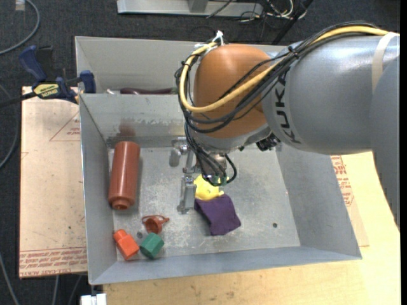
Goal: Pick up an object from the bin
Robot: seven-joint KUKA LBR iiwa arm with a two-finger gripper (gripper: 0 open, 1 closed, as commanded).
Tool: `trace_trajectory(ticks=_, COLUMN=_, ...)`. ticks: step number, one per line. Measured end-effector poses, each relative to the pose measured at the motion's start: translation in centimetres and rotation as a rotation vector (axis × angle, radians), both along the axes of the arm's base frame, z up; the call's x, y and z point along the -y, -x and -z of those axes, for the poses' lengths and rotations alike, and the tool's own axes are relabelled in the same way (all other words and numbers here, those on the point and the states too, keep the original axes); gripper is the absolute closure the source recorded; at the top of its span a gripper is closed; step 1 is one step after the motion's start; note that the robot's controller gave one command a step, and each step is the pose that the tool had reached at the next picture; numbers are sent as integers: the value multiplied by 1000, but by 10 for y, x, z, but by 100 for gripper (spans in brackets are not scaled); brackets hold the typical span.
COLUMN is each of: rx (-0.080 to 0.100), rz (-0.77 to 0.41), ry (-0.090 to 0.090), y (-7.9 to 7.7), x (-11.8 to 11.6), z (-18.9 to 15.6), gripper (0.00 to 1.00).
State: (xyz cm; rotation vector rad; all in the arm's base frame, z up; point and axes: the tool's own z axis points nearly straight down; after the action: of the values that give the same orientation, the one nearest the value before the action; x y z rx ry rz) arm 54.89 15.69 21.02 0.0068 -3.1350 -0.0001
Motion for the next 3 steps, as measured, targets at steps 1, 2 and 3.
trace_trajectory(ticks=1, rx=7, rz=3, ry=-1, y=-1, x=1, z=-5, gripper=0)
trace_trajectory(ticks=2, rx=11, rz=-36, ry=-4, y=-1, x=26, z=25, gripper=0)
trace_trajectory(ticks=3, rx=6, rz=6, ry=-2, y=1, x=63, z=60, gripper=0)
